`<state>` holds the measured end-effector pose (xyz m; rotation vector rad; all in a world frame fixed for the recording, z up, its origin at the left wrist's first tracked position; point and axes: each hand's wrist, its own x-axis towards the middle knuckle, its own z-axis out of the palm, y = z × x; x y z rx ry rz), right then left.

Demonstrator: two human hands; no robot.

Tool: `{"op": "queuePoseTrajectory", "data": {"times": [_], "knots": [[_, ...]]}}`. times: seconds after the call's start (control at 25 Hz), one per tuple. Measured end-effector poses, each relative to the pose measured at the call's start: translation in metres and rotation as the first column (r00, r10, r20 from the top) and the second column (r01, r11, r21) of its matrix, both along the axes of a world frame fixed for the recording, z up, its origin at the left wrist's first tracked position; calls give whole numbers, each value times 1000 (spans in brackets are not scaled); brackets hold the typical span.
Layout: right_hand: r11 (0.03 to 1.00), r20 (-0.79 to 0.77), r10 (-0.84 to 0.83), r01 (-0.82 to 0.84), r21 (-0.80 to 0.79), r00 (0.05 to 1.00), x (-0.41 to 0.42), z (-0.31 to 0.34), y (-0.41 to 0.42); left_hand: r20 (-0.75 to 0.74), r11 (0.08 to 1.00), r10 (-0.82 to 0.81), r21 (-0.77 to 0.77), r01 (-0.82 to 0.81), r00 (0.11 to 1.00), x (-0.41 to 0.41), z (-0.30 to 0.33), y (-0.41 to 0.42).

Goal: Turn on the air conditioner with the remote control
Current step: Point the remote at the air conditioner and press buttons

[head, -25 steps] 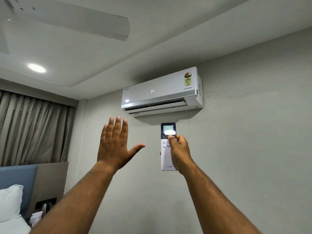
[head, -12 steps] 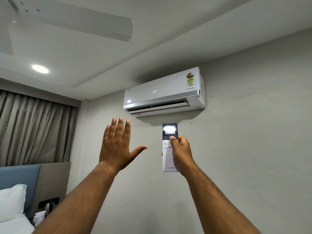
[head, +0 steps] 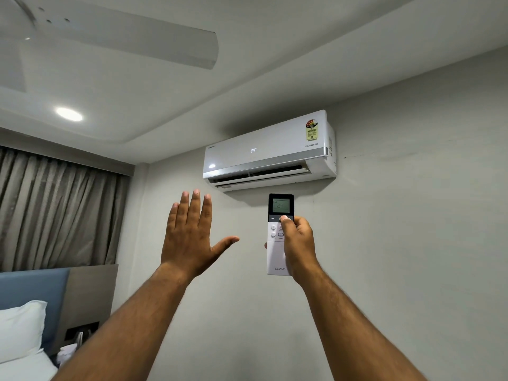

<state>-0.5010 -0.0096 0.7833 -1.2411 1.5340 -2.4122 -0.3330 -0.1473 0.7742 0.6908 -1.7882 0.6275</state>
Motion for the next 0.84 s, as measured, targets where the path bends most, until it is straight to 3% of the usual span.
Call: {"op": "queuePoseTrajectory", "data": {"times": [0.84], "knots": [[999, 14, 4, -5, 52, 1000, 6, 1, -4, 9, 1000, 7, -2, -7, 1000, 3, 1, -1]]}}
